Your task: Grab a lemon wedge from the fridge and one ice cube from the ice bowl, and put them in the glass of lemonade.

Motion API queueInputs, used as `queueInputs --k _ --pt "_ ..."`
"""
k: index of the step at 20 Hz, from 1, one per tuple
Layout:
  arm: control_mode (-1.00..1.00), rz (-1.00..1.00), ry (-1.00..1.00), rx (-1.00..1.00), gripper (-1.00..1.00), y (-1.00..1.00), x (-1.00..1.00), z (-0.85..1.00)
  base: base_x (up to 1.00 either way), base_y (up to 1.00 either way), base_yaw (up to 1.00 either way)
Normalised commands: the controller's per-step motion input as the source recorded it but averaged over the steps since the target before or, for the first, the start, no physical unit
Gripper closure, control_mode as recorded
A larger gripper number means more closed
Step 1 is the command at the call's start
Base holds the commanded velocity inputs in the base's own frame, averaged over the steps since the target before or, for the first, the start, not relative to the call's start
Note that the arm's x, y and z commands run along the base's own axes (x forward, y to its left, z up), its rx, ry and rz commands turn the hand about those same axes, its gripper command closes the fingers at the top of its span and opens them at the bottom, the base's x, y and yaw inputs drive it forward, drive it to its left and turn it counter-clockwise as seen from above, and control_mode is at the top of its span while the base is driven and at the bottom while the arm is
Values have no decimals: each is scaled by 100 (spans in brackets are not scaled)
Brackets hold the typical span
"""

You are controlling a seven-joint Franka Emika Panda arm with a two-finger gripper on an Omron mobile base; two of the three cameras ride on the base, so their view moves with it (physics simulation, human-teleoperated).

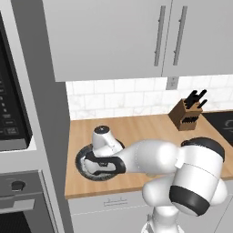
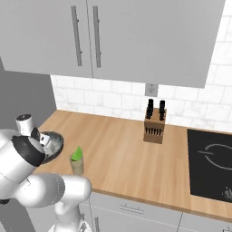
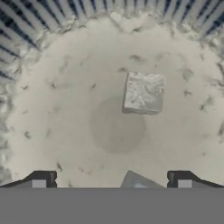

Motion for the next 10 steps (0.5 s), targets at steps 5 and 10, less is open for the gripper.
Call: queueInputs --k 5,10 --pt "-100 0 0 0 -100 0 0 -17 0 0 0" --pt "-100 0 0 0 -100 0 0 -8 0 0 0"
